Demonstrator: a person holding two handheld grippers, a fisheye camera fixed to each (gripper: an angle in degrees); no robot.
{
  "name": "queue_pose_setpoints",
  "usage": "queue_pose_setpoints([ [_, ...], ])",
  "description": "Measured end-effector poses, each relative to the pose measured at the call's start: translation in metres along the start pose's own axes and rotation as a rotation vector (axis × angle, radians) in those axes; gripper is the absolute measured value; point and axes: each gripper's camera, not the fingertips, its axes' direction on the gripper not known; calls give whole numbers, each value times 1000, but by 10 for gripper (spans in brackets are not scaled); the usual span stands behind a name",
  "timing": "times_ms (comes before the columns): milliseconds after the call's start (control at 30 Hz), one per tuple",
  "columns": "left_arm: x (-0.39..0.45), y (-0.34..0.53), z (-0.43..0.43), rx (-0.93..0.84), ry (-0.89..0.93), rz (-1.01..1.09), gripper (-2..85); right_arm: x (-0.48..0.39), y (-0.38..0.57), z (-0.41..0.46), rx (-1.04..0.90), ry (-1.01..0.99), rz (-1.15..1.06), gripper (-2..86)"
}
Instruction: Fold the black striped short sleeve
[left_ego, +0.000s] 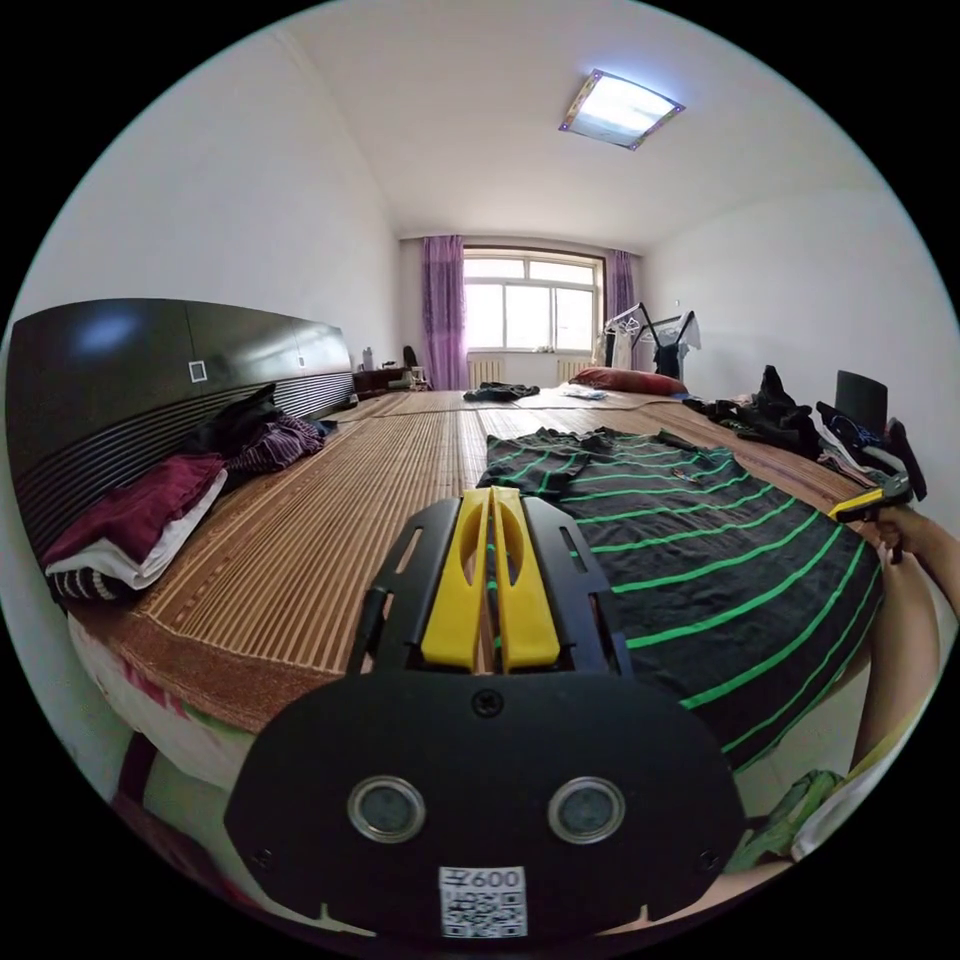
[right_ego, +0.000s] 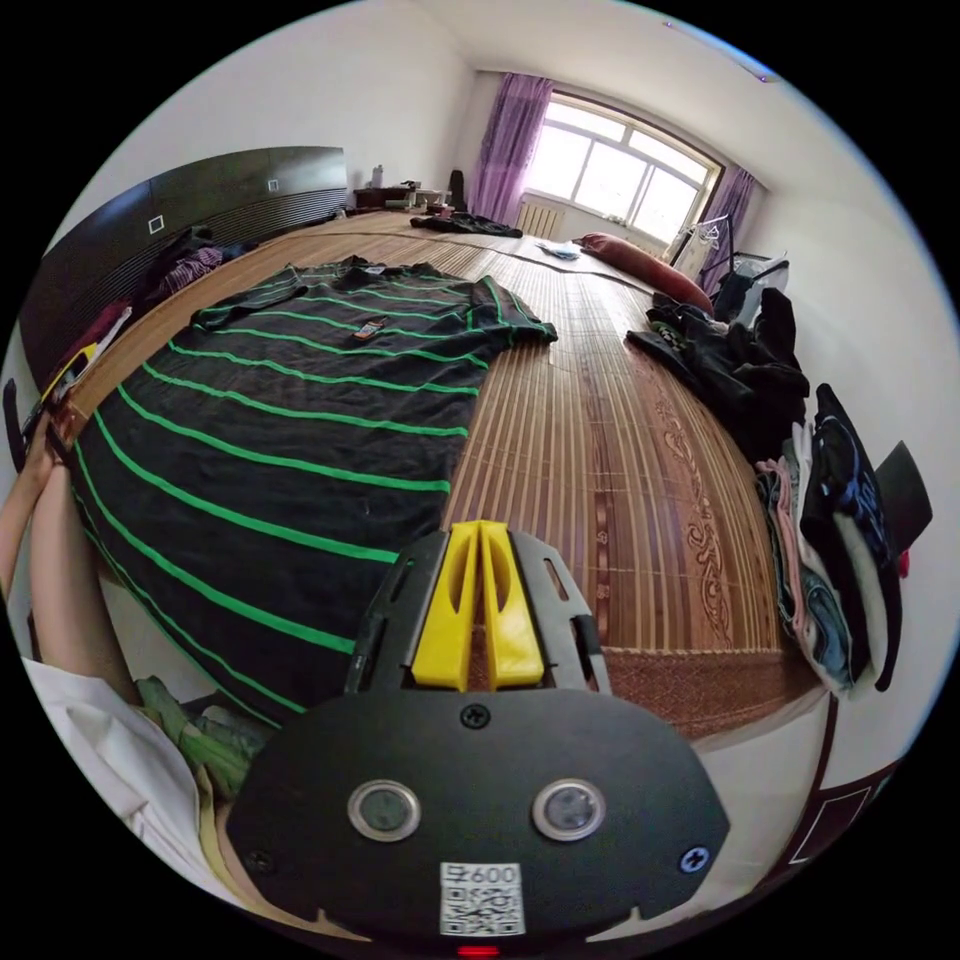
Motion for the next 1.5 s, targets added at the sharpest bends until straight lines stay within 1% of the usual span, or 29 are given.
queue_pose_setpoints([
  [167,-10,-6,14,-47,102,7,10,12,3,-1,2,-47,37,-8],
  [300,-22,-8,20,-59,135,-25,9,16,6,-2,4,-60,47,-8],
  [500,-19,-11,20,-49,130,-2,8,8,10,-4,0,-28,21,-8],
  [767,-18,-18,27,-76,153,25,8,23,15,-9,1,-113,82,-8],
  [1000,-26,-23,33,-99,202,-4,4,-3,17,-15,-2,-32,23,-8],
  [1133,-30,-25,33,-103,184,-36,3,-12,19,-19,-3,-18,10,-8],
  [1300,-20,-28,32,-108,171,4,4,-2,19,-26,-2,-98,70,-8],
  [1500,-11,-31,30,-116,179,53,5,-20,17,-35,-2,-64,47,-8],
])
